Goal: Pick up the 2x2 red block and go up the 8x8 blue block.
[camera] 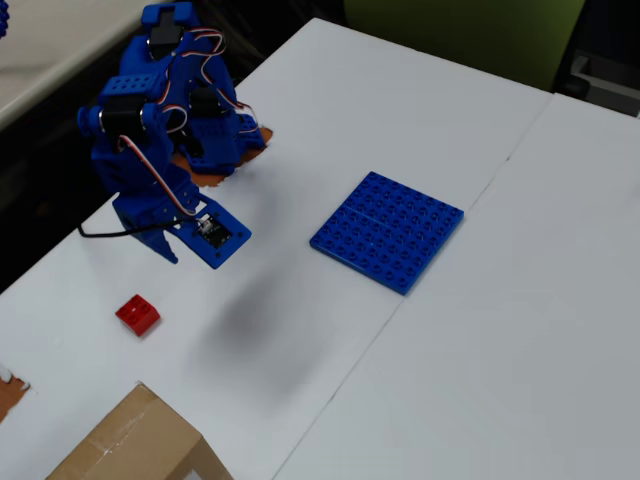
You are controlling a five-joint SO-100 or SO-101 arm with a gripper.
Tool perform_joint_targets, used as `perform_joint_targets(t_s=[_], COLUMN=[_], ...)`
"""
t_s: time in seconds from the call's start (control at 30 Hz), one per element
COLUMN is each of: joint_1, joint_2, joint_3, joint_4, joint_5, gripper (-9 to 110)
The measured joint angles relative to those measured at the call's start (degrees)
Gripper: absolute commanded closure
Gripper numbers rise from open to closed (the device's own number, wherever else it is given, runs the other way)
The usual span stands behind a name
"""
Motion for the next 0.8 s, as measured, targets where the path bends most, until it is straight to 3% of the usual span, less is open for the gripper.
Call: perform_joint_targets(t_s=[0.27,0.8], joint_1=[6.0,11.2], joint_2=[-5.4,-17.8], joint_3=[-3.8,-11.5], joint_4=[-4.4,-8.9], joint_5=[-9.9,-15.7], gripper=[89,83])
